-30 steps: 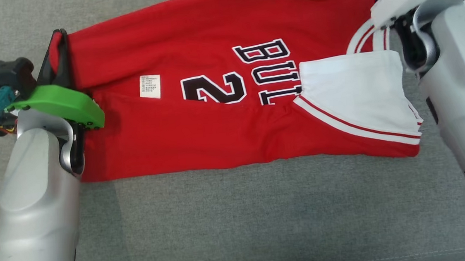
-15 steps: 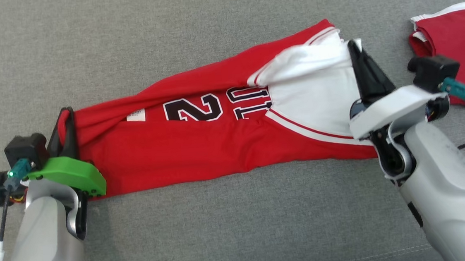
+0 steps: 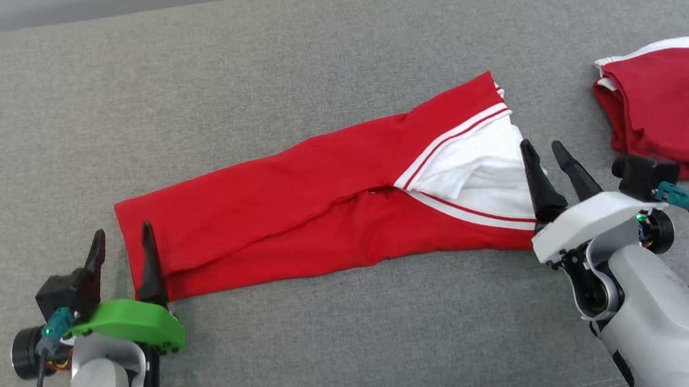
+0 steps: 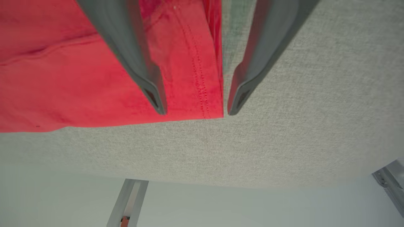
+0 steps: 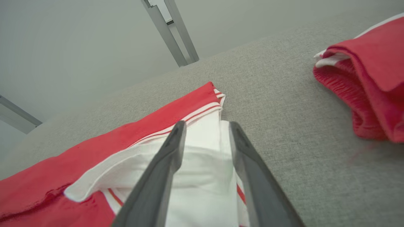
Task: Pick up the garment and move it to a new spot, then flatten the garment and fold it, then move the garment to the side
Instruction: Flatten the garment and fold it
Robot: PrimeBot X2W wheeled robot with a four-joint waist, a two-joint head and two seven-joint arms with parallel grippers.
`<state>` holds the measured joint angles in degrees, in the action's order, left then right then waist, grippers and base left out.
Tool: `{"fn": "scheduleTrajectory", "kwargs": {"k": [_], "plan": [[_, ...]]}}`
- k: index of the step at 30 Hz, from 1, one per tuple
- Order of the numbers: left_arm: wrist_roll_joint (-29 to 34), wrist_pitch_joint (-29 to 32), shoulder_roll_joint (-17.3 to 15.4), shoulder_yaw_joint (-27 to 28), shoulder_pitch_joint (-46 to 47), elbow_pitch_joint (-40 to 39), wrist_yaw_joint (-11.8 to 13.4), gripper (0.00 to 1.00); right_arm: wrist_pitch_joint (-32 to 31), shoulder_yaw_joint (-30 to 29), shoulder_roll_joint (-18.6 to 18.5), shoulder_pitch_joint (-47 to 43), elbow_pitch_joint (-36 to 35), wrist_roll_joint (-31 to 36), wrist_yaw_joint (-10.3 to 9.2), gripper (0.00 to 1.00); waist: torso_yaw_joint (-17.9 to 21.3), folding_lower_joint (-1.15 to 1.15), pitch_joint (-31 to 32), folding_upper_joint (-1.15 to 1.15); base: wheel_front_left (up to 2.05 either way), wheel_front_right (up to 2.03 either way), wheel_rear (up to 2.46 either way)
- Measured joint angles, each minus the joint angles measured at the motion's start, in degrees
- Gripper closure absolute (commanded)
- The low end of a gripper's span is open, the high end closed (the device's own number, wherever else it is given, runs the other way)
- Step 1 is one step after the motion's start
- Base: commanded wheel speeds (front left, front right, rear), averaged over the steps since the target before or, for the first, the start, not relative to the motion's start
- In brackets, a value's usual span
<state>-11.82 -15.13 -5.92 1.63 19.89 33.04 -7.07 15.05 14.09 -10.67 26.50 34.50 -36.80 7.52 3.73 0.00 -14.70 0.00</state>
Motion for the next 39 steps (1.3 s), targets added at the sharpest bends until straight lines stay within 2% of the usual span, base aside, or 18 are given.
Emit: {"fn": "scheduleTrajectory", "kwargs": {"k": [5, 9, 13, 21, 26, 32, 33, 34, 35, 39], "plan": [[0.5, 0.0, 2.4, 3.5, -6.1, -5.0, 1.7, 0.00, 0.0, -2.3, 0.7, -2.7, 0.9, 1.4, 0.00, 0.00, -1.0, 0.00, 2.4, 0.00, 0.00, 0.00, 0.00], [0.4, 0.0, 2.9, 4.4, -9.3, -8.9, 2.7, 0.00, 0.0, -3.7, 0.9, -3.0, 2.1, 3.3, 0.00, 0.00, -2.2, 0.00, 3.6, 0.00, 0.00, 0.00, 0.00], [-2.6, 0.0, 2.9, 1.3, -11.5, -10.7, 3.9, 0.00, 0.0, -4.6, 0.6, -2.5, 5.2, 5.7, 0.00, 0.00, -4.1, 0.00, 3.8, 0.00, 0.00, 0.00, 0.00], [-4.1, 0.0, 3.1, -3.5, -11.9, -12.0, 5.4, 0.00, 0.0, -7.3, -0.6, 2.0, 15.2, 9.0, 0.00, 0.00, -8.9, 0.00, 2.5, 0.00, 0.00, 0.00, 0.00], [-4.7, 0.0, 3.1, -4.4, -11.5, -12.2, 5.6, 0.00, 0.2, -6.3, -0.2, 3.7, 19.0, 8.6, -0.05, 0.00, -11.3, 0.00, 1.3, 0.00, 0.00, 0.00, 0.00], [-4.9, 0.0, 3.1, -4.8, -11.2, -12.6, 5.8, 0.00, 0.7, -0.9, 0.8, 4.1, 17.8, 4.5, -0.34, 0.00, -12.4, 0.00, 0.0, 0.00, 0.00, 0.00, 0.00], [-4.9, 0.0, 3.1, -4.9, -11.2, -12.6, 5.8, 0.00, 0.7, -0.1, 0.9, 4.1, 17.4, 3.8, -0.36, 0.18, -12.3, 0.00, -0.1, 0.00, 0.00, 0.00, 0.00], [-4.9, 0.0, 3.1, -5.0, -11.2, -12.6, 5.9, 0.00, 0.7, 0.9, 1.1, 4.1, 17.0, 2.8, -0.36, 0.73, -12.2, 0.00, 0.0, 0.00, 0.00, 0.00, 0.00], [-4.9, 0.0, 3.1, -5.3, -11.2, -12.6, 5.9, 0.00, 0.7, 1.9, 1.1, 4.1, 16.6, 1.9, -0.35, 1.00, -11.9, 0.00, 0.0, 0.00, 0.00, 0.00, 0.00], [-4.9, 0.0, 3.1, -6.3, -11.1, -12.5, 5.6, 0.00, 0.2, 3.6, 0.9, 3.8, 15.4, -0.6, -0.07, 1.00, -11.0, 0.00, 0.5, 0.00, 0.00, 0.00, 0.00]]}}
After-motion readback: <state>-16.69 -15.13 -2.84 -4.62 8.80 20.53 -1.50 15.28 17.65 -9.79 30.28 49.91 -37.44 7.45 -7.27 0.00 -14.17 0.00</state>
